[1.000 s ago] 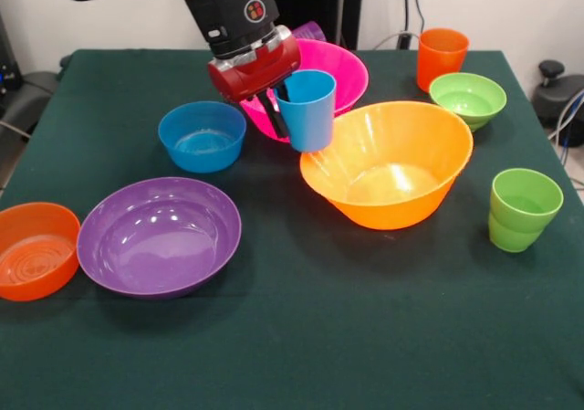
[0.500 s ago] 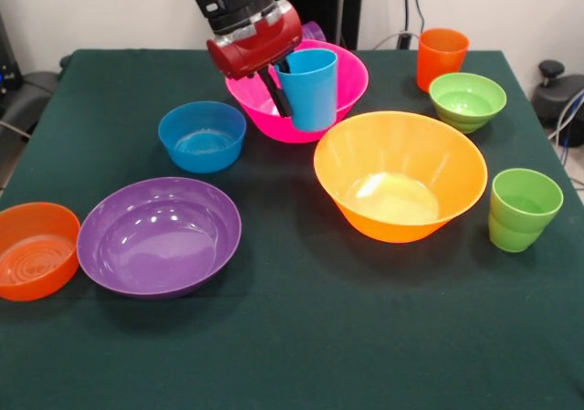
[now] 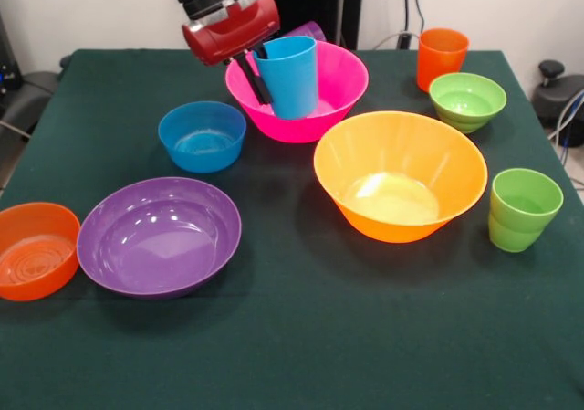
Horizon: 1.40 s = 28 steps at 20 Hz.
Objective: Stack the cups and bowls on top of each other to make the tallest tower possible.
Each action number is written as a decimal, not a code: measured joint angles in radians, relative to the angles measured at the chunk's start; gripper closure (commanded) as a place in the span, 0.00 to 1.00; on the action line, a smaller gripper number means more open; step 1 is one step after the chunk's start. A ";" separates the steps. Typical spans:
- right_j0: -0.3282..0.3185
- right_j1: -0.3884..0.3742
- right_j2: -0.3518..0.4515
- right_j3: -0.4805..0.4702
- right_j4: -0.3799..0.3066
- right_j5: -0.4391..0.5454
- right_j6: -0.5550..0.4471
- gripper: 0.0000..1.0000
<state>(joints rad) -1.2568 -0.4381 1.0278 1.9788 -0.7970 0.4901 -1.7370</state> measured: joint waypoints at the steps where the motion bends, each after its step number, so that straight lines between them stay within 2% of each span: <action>1: -0.012 0.000 0.004 0.005 0.000 0.000 0.000 1.00; 17: -0.010 -0.023 -0.018 0.037 -0.001 0.000 0.000 1.00; 28: -0.001 -0.004 -0.043 0.037 -0.001 0.000 0.000 1.00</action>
<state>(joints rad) -1.2573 -0.4425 0.9846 2.0157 -0.7980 0.4899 -1.7370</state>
